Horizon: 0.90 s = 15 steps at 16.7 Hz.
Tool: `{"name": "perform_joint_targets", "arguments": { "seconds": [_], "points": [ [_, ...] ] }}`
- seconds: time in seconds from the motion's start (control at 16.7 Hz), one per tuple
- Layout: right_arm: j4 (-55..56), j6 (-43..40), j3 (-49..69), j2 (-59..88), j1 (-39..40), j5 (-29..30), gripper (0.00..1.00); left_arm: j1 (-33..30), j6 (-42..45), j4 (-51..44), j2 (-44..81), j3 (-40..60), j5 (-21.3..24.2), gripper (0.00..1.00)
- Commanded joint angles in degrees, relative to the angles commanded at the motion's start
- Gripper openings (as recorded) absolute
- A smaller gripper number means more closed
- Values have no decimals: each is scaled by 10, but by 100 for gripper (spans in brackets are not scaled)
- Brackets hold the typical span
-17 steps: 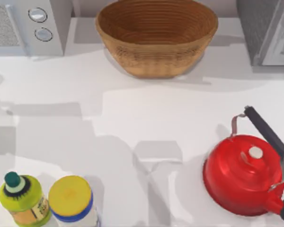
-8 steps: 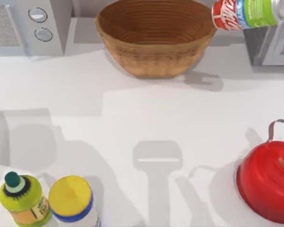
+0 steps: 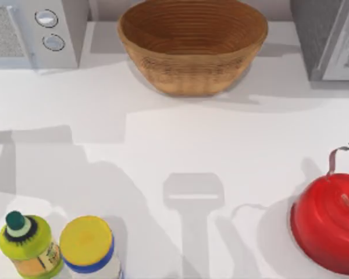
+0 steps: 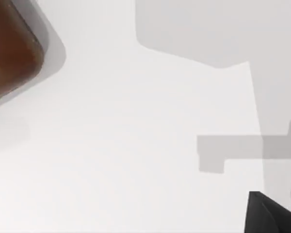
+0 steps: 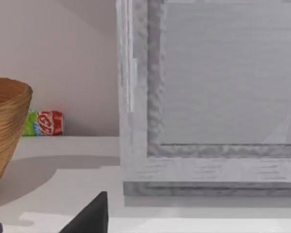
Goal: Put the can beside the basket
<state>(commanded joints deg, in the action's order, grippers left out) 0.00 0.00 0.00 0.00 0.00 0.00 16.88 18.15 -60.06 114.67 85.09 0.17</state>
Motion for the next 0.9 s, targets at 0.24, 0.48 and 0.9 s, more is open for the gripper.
{"name": "perform_joint_targets", "arguments": {
  "seconds": [0.24,0.48,0.9],
  "points": [
    [0,0,0,0,0,0,100,-10,-7,-2,0,0,0,0],
    [0,0,0,0,0,0,100,-10,-7,-2,0,0,0,23],
    [0,0,0,0,0,0,100,-10,-7,-2,0,0,0,75]
  ]
}}
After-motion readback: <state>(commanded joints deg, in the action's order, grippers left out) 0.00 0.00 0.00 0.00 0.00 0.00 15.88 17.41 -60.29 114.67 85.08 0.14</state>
